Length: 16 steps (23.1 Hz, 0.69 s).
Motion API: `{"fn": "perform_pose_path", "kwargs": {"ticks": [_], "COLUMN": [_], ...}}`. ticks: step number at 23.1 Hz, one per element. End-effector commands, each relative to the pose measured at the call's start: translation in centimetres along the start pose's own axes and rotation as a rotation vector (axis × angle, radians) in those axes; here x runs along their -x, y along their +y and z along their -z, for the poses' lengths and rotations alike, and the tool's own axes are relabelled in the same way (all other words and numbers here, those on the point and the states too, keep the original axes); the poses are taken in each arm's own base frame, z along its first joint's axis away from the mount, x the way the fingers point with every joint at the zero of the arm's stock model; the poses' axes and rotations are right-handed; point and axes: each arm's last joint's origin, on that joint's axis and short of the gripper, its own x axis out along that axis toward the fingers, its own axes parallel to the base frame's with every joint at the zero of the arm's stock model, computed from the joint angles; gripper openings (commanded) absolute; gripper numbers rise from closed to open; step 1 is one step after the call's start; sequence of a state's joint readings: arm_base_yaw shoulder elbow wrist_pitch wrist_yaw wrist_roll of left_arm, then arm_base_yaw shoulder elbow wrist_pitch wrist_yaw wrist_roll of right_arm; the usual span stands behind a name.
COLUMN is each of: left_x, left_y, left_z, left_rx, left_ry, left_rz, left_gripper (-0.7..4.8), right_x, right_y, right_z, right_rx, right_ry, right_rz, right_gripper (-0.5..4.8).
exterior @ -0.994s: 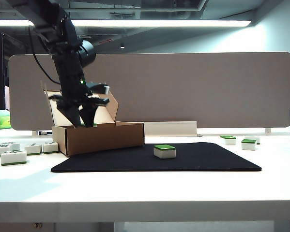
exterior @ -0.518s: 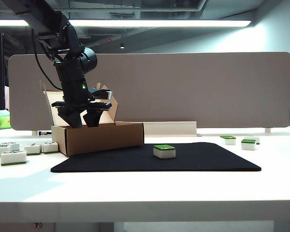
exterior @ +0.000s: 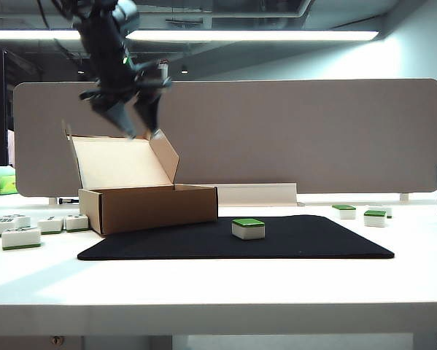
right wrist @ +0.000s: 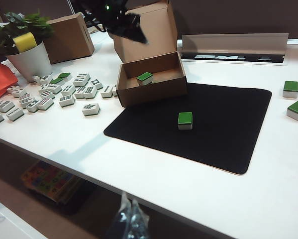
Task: Pick up four mahjong tiles and put them into the paper box.
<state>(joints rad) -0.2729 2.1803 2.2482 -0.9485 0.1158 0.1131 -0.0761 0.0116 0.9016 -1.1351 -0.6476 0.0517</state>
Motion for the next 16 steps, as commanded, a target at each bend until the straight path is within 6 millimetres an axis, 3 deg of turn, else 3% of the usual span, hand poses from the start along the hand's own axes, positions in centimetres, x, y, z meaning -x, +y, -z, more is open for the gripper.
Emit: {"fn": "perform_pose_path", "kwargs": {"ticks": [1,5,12,16], "left_x": [-0.5,-2.3,-5.9,-8.3], "left_y": [-2.5,-7.4,-13.9,-16.9], "left_z": [0.5,1.7,3.4,4.8], "left_rx": [-0.007,-0.076,-0.184,-0.170], "left_ry": [0.063,0.188,0.271,0.313], "left_rz": [0.115,0.185,0.260,0.166], "left_gripper": [2.46,2.46,2.45,2.45], "right_x": [0.2,0.2,0.2,0.2], "right_y": [0.2,0.2,0.2,0.2], "right_z": [0.0,0.0,0.0,0.0], "right_rx": [0.018,0.018,0.018,0.018], "right_ry": [-0.019,-0.020,-0.019,-0.019], "right_rz": [0.000,0.000,0.000,0.000], "right_gripper": [-0.01,-0.01,-0.01,-0.01]}}
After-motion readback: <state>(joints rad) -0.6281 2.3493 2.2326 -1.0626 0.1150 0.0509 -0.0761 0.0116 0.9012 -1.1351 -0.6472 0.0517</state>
